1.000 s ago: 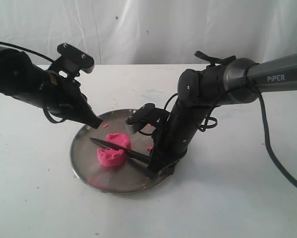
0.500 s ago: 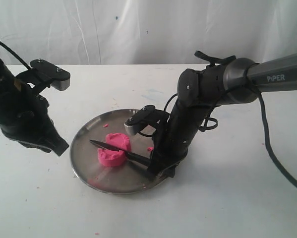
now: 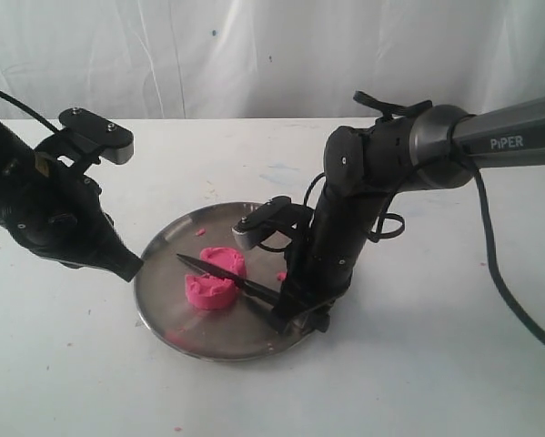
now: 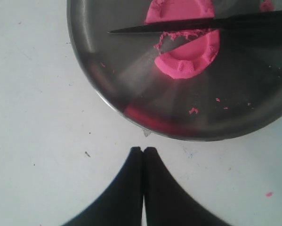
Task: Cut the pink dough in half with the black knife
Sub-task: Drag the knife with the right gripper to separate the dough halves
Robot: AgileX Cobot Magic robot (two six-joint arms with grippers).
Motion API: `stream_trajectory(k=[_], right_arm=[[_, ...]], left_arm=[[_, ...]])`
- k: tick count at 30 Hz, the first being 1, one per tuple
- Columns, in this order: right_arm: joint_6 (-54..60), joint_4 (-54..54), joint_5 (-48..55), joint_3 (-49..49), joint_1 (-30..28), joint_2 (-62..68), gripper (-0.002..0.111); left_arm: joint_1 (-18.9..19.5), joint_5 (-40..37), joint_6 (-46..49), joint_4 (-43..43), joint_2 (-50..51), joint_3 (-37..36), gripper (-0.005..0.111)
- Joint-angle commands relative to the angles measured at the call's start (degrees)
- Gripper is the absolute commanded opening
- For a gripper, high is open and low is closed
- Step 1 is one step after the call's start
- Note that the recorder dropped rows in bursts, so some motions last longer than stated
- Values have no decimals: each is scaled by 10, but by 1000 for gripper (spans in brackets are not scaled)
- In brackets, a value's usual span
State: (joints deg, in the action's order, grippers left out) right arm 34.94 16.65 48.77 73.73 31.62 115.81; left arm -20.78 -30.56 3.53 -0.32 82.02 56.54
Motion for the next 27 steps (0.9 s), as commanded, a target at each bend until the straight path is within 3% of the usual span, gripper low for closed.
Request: stream_trajectory(k=[1, 27], right_arm=[[-7, -19, 36, -4, -1, 3, 0], [-25, 26, 110, 24, 5, 2, 0]], left_arm=[[1, -3, -4, -10, -5, -4, 0], [1, 0, -4, -14, -5, -4, 0]])
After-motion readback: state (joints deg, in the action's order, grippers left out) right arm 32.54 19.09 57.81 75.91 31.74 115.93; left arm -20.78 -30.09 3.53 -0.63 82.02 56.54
